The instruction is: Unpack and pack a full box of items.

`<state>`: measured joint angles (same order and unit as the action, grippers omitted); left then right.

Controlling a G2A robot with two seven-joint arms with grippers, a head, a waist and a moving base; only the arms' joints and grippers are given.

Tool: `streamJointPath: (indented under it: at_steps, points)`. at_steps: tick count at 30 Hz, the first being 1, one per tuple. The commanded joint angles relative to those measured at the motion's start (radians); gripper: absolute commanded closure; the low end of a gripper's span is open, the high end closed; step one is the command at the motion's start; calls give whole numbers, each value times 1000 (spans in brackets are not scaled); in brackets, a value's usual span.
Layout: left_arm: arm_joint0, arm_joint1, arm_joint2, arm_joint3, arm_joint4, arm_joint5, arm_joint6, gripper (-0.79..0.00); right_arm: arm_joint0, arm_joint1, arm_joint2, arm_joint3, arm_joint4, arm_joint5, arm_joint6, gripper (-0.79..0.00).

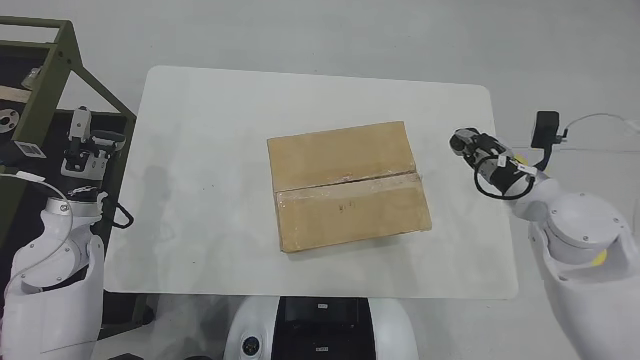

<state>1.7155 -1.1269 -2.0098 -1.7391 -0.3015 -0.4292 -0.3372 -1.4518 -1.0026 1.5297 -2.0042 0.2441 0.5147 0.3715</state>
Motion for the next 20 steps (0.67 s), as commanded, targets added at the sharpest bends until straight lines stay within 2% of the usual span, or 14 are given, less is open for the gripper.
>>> streamJointPath:
  at_steps: [1, 8, 9, 10, 11, 12, 13, 15, 16, 20]
  points:
    - [0, 0, 0, 0, 0, 0, 0, -785, 4, 0, 10, 4, 0, -4, 0, 0]
    - [0, 0, 0, 0, 0, 0, 0, -785, 9, -2, 40, 40, 8, -26, -17, -15]
    - [0, 0, 0, 0, 0, 0, 0, -785, 8, -2, 46, 49, 12, -38, -12, -114]
    - [0, 0, 0, 0, 0, 0, 0, -785, 8, -2, 49, 54, 13, -46, -8, -268]
    - [0, 0, 0, 0, 0, 0, 0, -785, 8, -3, 50, 58, 15, -54, -4, -656]
    - [0, 0, 0, 0, 0, 0, 0, -785, 8, -3, 50, 58, 15, -54, -4, -773]
    - [0, 0, 0, 0, 0, 0, 0, -784, 8, -3, 50, 57, 15, -52, -5, -14]
    - [0, 0, 0, 0, 0, 0, 0, -784, 8, -3, 50, 58, 15, -55, -3, -92]
    - [0, 0, 0, 0, 0, 0, 0, -785, 8, -3, 50, 58, 15, -55, -3, -175]
    - [0, 0, 0, 0, 0, 0, 0, -785, 8, -3, 50, 58, 15, -54, -4, -429]
